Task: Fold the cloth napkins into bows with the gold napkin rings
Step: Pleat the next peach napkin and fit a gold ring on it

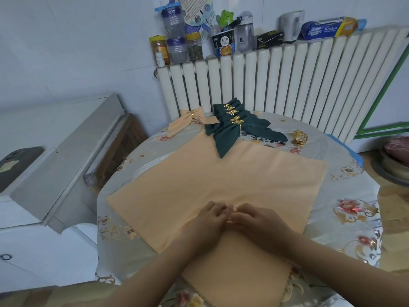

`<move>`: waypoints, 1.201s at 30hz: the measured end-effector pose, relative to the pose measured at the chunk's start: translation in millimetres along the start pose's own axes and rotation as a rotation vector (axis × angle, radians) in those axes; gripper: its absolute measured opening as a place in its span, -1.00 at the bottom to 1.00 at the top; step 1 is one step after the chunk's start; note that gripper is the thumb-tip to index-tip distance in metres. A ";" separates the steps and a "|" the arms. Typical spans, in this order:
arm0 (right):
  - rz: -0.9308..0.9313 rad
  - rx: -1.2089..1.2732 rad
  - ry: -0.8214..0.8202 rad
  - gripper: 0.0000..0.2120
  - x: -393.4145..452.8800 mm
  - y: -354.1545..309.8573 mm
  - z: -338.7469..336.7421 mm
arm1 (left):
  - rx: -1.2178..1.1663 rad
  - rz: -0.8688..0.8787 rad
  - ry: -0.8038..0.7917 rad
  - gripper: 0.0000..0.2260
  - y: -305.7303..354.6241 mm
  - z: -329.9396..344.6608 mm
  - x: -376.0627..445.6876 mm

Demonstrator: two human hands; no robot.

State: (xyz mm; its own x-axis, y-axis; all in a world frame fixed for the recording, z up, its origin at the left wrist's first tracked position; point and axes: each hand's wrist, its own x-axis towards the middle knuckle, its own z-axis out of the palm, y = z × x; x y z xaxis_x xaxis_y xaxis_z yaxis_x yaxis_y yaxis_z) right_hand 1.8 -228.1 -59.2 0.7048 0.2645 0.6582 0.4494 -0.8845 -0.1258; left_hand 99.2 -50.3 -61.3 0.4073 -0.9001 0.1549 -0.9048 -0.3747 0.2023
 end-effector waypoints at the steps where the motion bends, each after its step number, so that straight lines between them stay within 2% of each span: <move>1: -0.017 -0.010 -0.001 -0.81 -1.1 1.0 0.4 | -0.013 0.008 0.047 -0.59 -1.2 0.4 1.0; 7: -0.035 -0.053 0.027 -0.79 -2.3 5.6 2.8 | -0.007 0.061 0.150 -0.59 -4.5 -2.0 5.5; 10: 0.009 0.008 0.021 -0.72 -2.0 6.7 4.2 | 0.070 0.120 0.176 -0.54 0.8 -0.8 1.9; 15: 0.077 0.042 0.018 -0.71 -3.5 8.5 4.9 | 0.210 0.217 0.219 -0.58 0.9 4.6 1.7; 21: 0.113 -0.003 0.010 -0.83 0.0 5.9 6.4 | 0.229 0.168 0.155 -0.57 1.2 4.8 7.6; 27: 0.076 0.039 0.010 -0.70 -4.0 5.1 1.2 | 0.118 0.124 0.176 -0.64 -1.4 5.0 7.2; 30: 0.108 0.076 0.040 -0.62 -5.7 3.4 3.9 | 0.151 0.132 0.219 -0.58 -0.8 8.6 6.6; 36: 0.167 0.139 0.021 -0.63 -4.4 2.5 0.0 | 0.107 0.039 0.250 -0.60 8.8 4.4 5.8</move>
State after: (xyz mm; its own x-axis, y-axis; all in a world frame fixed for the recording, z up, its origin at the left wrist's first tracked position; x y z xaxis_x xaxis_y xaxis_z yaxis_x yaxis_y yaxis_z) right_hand -0.3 -231.4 -62.4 0.7649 0.1089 0.6348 0.3995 -0.8533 -0.3350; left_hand 93.0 -59.7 -62.8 0.3775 -0.8364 0.3975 -0.9231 -0.3738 0.0902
